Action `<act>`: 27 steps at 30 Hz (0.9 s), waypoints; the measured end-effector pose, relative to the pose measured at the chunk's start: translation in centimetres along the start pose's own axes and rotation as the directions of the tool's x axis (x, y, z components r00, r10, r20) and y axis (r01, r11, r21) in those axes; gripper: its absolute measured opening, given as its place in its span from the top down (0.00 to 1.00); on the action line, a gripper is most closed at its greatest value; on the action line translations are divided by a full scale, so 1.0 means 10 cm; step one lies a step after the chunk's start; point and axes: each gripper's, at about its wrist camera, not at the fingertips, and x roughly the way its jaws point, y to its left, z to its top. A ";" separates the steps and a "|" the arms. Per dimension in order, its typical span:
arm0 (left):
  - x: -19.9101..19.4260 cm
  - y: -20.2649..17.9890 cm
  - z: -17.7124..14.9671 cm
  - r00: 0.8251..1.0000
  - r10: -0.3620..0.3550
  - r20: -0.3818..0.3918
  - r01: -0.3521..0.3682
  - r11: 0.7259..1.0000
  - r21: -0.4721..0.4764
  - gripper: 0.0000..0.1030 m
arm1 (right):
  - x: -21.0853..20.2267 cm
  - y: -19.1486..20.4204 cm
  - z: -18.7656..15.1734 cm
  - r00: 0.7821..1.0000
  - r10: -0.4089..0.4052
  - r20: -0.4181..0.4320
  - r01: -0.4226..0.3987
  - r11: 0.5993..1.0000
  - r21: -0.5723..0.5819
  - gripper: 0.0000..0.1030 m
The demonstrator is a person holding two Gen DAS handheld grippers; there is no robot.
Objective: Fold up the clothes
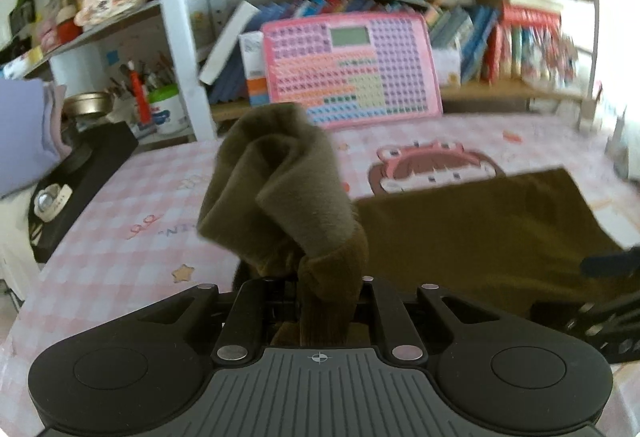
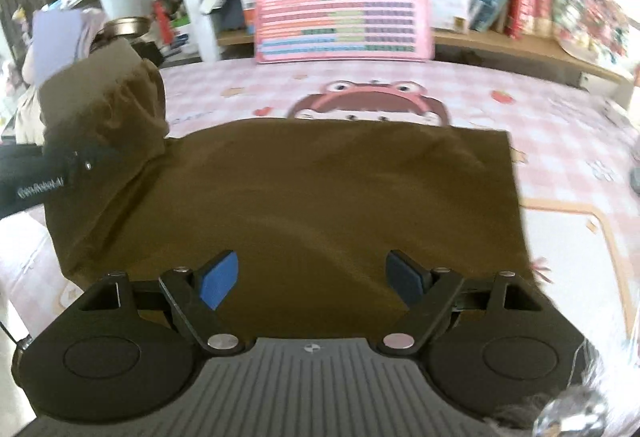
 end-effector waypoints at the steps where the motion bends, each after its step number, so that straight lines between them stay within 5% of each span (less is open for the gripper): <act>1: 0.03 -0.07 -0.01 1.000 0.004 -0.016 -0.004 1.000 0.012 0.83 | -0.02 -0.05 -0.01 1.000 0.001 0.001 -0.001 1.000 0.002 0.22; 11: 0.19 -0.65 -0.19 0.984 0.028 -0.173 -0.013 0.996 0.085 0.59 | -0.15 -0.41 -0.10 0.999 0.038 -0.013 -0.037 0.999 0.024 0.22; 13: 0.13 -0.65 -0.18 0.984 0.014 -0.179 -0.004 0.998 0.057 0.45 | -0.12 -0.44 -0.08 0.999 0.048 -0.017 -0.048 0.998 0.031 0.22; 15: 0.05 -0.62 -0.17 0.985 -0.020 -0.171 0.022 1.000 0.012 0.31 | -0.10 -0.46 -0.06 0.998 0.061 -0.025 -0.060 0.997 0.039 0.22; 20: -0.21 -0.53 -0.14 0.992 -0.065 -0.109 0.055 0.994 -0.091 0.29 | -0.05 -0.43 -0.02 0.995 0.097 -0.038 -0.096 0.995 0.038 0.22; 27: -0.47 -0.26 -0.12 1.000 -0.023 -0.008 0.020 0.970 -0.240 0.24 | -0.03 -0.34 -0.01 0.989 0.141 -0.042 -0.140 0.990 0.025 0.22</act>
